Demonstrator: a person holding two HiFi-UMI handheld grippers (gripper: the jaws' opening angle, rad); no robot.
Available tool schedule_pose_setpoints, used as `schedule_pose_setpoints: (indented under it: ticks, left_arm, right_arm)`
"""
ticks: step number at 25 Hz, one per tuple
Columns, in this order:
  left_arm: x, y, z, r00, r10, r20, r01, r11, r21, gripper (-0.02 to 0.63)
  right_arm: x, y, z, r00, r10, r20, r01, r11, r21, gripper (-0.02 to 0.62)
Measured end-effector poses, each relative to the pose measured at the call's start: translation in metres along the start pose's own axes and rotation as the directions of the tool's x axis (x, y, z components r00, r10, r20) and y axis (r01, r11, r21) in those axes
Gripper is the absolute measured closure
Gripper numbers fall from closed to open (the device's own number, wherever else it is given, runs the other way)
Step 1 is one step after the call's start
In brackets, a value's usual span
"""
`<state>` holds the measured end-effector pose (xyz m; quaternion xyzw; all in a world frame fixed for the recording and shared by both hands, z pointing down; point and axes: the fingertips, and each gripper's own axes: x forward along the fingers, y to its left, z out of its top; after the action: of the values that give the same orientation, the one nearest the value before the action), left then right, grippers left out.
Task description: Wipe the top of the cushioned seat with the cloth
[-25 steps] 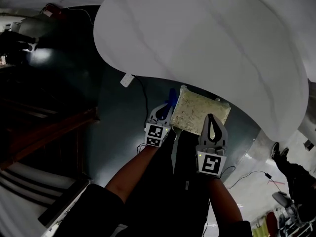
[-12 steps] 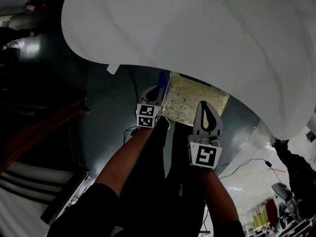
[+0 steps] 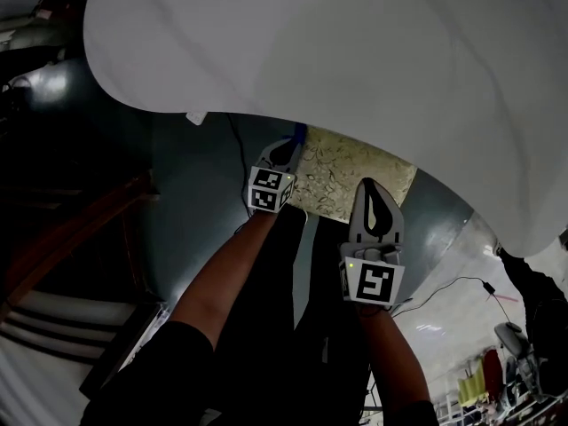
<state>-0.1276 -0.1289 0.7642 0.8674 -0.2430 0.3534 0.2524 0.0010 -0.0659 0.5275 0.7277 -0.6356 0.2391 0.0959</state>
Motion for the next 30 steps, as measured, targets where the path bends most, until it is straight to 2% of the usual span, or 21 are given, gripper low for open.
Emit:
schedule_pose_setpoints:
  ticks: [5,9,17,21,26,30]
  left_arm:
    - [0.020,-0.016,-0.012,0.999,-0.022,-0.031,0.023,1.000,0.010,0.569]
    - [0.033,-0.032,-0.025,0.996,-0.046,-0.077,0.049,0.998,0.037,0.569]
    - [0.042,-0.043,-0.032,0.998,-0.048,-0.050,0.046,0.998,-0.035,0.569]
    - [0.044,-0.059,-0.032,0.996,-0.066,-0.062,0.067,0.998,0.020,0.569]
    - [0.046,-0.076,-0.033,0.990,-0.107,-0.088,0.110,0.993,0.032,0.569]
    - [0.049,-0.079,-0.037,0.990,-0.104,-0.099,0.109,0.993,0.050,0.569]
  right_arm:
    - [0.002,-0.014,-0.011,1.000,-0.006,-0.009,0.006,1.000,0.019,0.557]
    - [-0.005,-0.031,-0.016,1.000,-0.018,-0.014,0.018,1.000,-0.007,0.557]
    - [-0.014,-0.067,-0.023,0.998,-0.055,-0.012,0.055,0.998,0.031,0.557]
    - [-0.017,-0.072,-0.023,0.998,-0.059,-0.007,0.059,0.997,0.049,0.557]
    - [-0.023,-0.082,-0.022,0.997,-0.073,-0.002,0.073,0.996,0.047,0.557]
    - [-0.021,-0.085,-0.025,0.997,-0.076,0.000,0.076,0.996,0.049,0.557]
